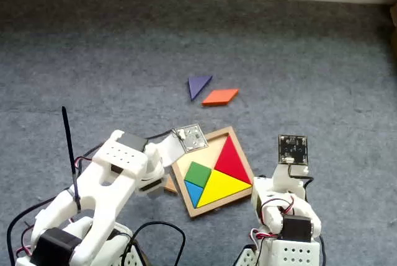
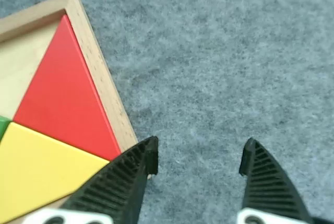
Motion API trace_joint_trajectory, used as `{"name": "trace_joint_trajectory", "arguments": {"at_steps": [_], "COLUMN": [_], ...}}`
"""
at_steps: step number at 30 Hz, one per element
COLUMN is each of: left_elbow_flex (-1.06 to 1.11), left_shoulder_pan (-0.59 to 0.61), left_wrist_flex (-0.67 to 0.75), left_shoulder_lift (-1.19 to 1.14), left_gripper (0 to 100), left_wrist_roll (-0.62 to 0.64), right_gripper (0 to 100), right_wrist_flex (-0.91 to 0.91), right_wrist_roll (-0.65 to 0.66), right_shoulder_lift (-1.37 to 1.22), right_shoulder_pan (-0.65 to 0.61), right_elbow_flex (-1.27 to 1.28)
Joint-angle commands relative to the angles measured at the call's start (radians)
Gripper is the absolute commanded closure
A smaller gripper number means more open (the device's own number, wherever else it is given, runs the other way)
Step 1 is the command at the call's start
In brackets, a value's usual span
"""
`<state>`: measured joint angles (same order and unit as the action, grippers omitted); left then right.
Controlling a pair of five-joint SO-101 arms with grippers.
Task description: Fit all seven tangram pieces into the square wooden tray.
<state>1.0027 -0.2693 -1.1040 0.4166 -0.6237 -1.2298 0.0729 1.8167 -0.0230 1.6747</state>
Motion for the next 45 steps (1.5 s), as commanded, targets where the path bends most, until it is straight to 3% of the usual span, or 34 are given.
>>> {"name": "trace_joint_trajectory", "arguments": {"at_steps": [1, 10, 20, 40, 45], "left_elbow_flex": [0.004, 0.015, -0.157, -0.17, -0.223], "left_shoulder_pan": [-0.012, -0.166, -0.151, -0.154, -0.154], "left_wrist_flex": [0.014, 0.023, -0.009, -0.008, -0.011], "left_shoulder_lift": [0.021, -0.03, -0.295, -0.302, -0.302], "left_gripper": [79, 84, 89, 91, 99], "left_wrist_roll": [-0.008, 0.075, 0.12, 0.12, 0.12], "right_gripper": [74.6, 74.6, 74.6, 74.6, 74.6], "right_wrist_flex": [-0.007, -0.007, -0.007, -0.007, -0.007], "right_wrist_roll": [0.011, 0.011, 0.011, 0.011, 0.011], "right_shoulder_lift": [0.008, 0.008, 0.008, 0.008, 0.008], "right_shoulder_pan": [0.01, 0.01, 0.01, 0.01, 0.01], "right_elbow_flex": [0.104, 0.104, 0.104, 0.104, 0.104]}}
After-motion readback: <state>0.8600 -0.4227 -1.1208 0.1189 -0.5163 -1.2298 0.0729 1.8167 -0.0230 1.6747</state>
